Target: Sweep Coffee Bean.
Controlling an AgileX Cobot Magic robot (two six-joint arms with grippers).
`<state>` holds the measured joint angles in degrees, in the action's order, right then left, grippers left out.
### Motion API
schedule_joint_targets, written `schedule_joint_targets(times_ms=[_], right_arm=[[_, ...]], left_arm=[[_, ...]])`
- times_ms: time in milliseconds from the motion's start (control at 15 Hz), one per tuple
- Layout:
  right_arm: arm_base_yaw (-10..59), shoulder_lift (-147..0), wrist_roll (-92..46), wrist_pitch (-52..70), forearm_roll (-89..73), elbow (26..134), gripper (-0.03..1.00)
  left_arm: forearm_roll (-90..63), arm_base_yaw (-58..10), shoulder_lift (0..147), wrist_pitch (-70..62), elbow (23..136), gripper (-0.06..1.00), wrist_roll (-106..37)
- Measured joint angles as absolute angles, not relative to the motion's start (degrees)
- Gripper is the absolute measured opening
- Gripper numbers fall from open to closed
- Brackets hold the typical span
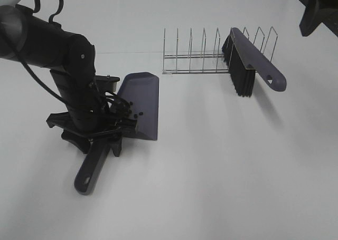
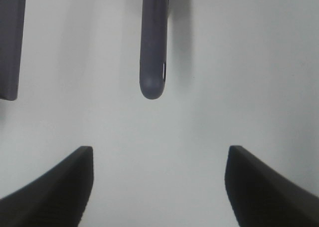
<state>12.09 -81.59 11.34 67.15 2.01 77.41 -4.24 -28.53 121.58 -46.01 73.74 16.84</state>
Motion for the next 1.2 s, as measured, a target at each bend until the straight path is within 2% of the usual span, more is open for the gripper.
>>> schedule_joint_targets(times_ms=[267, 667, 733, 1000, 1200], right_arm=[[12.09, -68.47, 11.29, 66.69, 2.06, 67.61, 0.65], [12.09, -48.64, 10.60, 66.63, 2.23, 47.78, 0.65], [12.09, -41.48, 9.91, 67.04, 2.23, 40.34, 0.65], [12.09, -28.71, 5.27, 68.24, 2.23, 31.74, 0.65], [12.09, -21.60, 0.97, 66.06, 1.89, 30.88, 0.65]], left_arm=[[0.57, -28.53, 117.74, -54.32, 75.63, 0.65, 16.67], [6.88, -28.53, 98.61, -66.35, 76.43, 0.65, 16.96], [7.22, -28.53, 91.50, -68.75, 76.03, 0.65, 16.90], [7.28, -28.53, 72.48, -69.61, 62.45, 0.65, 16.62], [7.28, -28.53, 58.27, -69.67, 50.76, 0.65, 15.81]])
